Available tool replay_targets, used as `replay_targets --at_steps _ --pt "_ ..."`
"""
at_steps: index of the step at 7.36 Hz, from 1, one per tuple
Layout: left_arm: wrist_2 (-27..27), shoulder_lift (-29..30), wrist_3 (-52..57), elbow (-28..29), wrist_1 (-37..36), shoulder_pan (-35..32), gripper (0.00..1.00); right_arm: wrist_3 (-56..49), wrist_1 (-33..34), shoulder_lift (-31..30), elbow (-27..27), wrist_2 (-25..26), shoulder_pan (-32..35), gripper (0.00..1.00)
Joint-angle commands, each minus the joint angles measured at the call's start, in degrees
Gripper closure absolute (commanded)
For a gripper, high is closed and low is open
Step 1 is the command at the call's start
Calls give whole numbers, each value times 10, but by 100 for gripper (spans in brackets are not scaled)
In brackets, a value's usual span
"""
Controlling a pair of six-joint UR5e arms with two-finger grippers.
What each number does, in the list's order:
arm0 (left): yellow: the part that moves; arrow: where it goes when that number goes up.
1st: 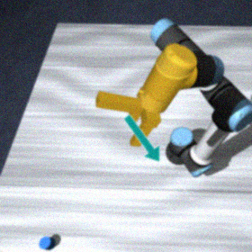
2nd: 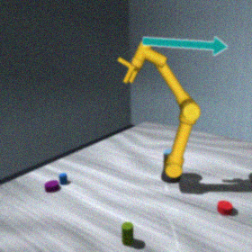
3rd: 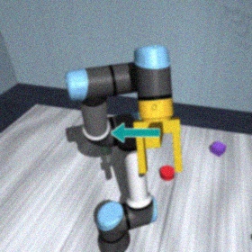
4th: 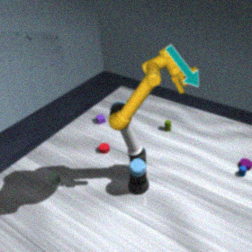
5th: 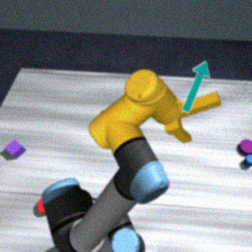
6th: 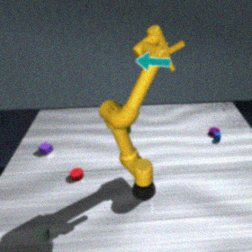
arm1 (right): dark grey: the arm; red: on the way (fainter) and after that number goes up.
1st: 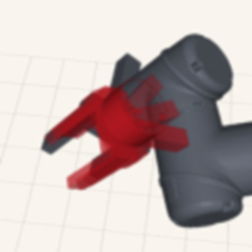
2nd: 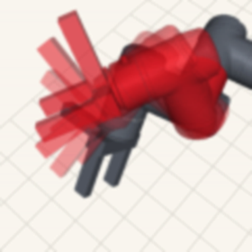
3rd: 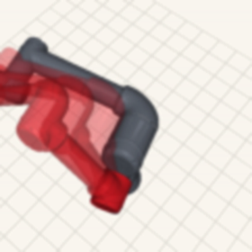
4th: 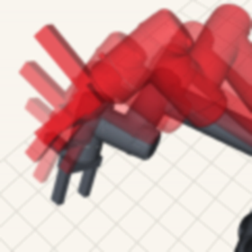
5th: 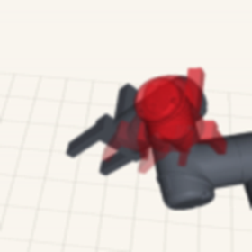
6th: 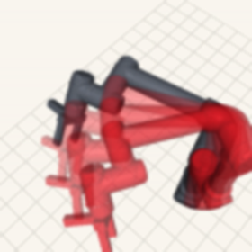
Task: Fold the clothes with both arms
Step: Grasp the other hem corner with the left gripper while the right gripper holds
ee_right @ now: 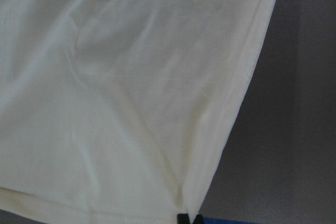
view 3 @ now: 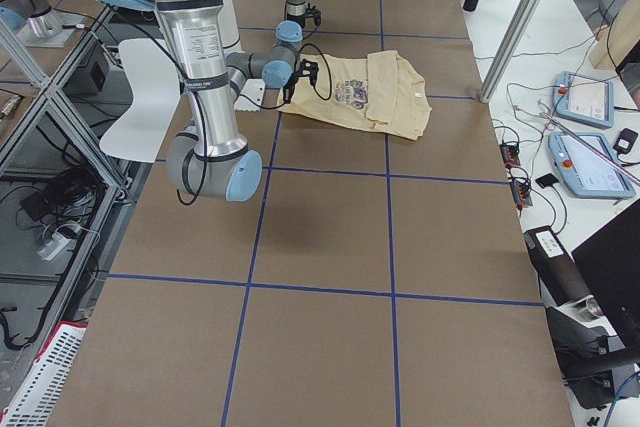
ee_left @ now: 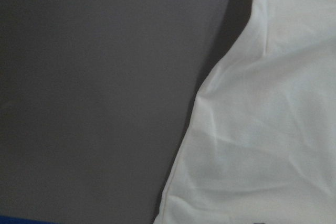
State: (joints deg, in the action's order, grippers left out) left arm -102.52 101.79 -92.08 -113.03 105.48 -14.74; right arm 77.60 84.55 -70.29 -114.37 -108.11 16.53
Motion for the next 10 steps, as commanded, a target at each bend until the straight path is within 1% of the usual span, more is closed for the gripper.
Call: replay_targets --at_steps 1,2,5,6,7,8,9,10 --pt "3 1 1 3 0 1 36 1 0 1 -2 0 1 100" --pt "3 1 1 3 -1 3 41 1 0 0 -2 0 2 100" --pt "4 0 2 6 -2 10 41 1 0 -1 -4 0 3 100" --pt "4 0 2 6 -2 10 49 1 0 -1 -4 0 3 100" --pt "4 1 2 6 -2 10 69 1 0 -1 -4 0 3 100" --pt "4 1 3 6 -2 10 95 1 0 -1 -4 -1 3 100" --pt "4 1 3 4 -2 10 100 1 0 -1 -4 -1 3 100" --pt "3 1 3 -2 -3 9 100 1 0 -2 -4 -2 5 100"
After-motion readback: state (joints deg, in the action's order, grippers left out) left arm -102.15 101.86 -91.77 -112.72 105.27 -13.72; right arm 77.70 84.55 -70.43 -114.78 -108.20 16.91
